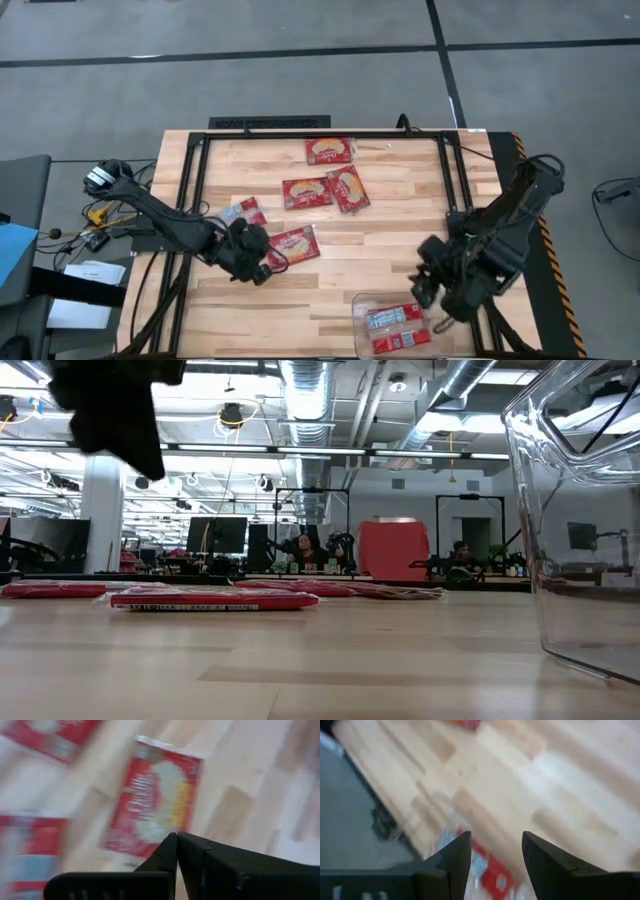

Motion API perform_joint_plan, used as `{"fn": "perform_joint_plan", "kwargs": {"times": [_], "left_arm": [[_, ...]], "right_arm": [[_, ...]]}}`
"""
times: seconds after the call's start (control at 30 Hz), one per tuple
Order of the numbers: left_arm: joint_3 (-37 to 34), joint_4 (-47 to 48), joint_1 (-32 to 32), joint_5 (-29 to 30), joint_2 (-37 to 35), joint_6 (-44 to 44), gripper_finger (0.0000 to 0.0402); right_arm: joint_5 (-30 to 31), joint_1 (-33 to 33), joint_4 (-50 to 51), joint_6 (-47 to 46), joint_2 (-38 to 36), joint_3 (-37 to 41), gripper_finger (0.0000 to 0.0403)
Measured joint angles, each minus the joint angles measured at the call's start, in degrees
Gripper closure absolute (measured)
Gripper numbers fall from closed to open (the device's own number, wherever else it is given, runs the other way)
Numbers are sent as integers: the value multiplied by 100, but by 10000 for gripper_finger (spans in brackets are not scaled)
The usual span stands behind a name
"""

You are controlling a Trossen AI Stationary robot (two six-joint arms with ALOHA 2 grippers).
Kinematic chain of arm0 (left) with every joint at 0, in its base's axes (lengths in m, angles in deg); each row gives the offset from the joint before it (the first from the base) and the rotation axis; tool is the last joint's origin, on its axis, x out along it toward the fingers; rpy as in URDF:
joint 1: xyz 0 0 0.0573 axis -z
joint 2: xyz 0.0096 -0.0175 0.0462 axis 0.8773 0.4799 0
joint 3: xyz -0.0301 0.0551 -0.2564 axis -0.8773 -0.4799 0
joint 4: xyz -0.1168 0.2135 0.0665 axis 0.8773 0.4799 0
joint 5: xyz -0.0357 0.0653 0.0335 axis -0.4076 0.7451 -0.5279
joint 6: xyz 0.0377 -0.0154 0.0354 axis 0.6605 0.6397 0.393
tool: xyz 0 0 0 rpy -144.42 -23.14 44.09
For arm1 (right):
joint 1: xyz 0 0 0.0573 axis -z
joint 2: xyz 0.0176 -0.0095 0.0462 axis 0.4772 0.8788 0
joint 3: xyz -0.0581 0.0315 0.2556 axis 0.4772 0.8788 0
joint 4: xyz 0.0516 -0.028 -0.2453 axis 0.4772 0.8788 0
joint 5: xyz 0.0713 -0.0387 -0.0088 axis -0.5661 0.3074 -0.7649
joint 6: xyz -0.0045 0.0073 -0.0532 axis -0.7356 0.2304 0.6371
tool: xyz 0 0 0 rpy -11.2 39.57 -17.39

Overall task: Sort popcorn bags into baskets
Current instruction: Put the red popcorn bag into the transparent bin

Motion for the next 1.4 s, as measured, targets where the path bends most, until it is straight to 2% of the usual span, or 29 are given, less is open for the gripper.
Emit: {"fn": "perform_joint_plan", "kwargs": {"times": [0.13, 0.23, 0.4, 0.53, 0.7, 0.9, 1.0, 1.13, 1.23, 1.4], "left_arm": [[-960, -1304, 204, 69, -1, -719, 402], [-1557, -2123, 234, 192, -1, -1215, 401], [-2068, -2375, 235, 209, -1, -1782, 401], [-2270, -2439, 240, 215, -1, -2007, 401], [-2389, -2635, 240, 274, -1, -2080, 401], [-2384, -3600, 331, 660, 63, -1607, 401], [-2399, -3526, 321, 669, 399, -1821, 401], [-2391, -4072, 329, 501, 1044, -1987, 402], [-2382, -4429, 324, 512, 1512, -2293, 402], [-2356, -4582, 346, 579, 1860, -2379, 401]], "right_arm": [[209, 572, -89, 641, 99, 3, 204], [239, 1068, -581, 1420, 245, 5, 199], [189, 1829, -1851, 2846, 458, 4, 200], [102, 2339, -2365, 3430, 595, 25, 202], [-319, 2828, -3124, 3640, 661, 478, 186], [-437, 2982, -3913, 3639, 654, 1032, 175], [-606, 3056, -4235, 3640, 647, 1252, 177], [-704, 3178, -4910, 3625, 647, 1598, 179], [-731, 3279, -4968, 3593, 656, 1747, 177], [-1026, 3491, -5374, 3596, 650, 2086, 175]]}}
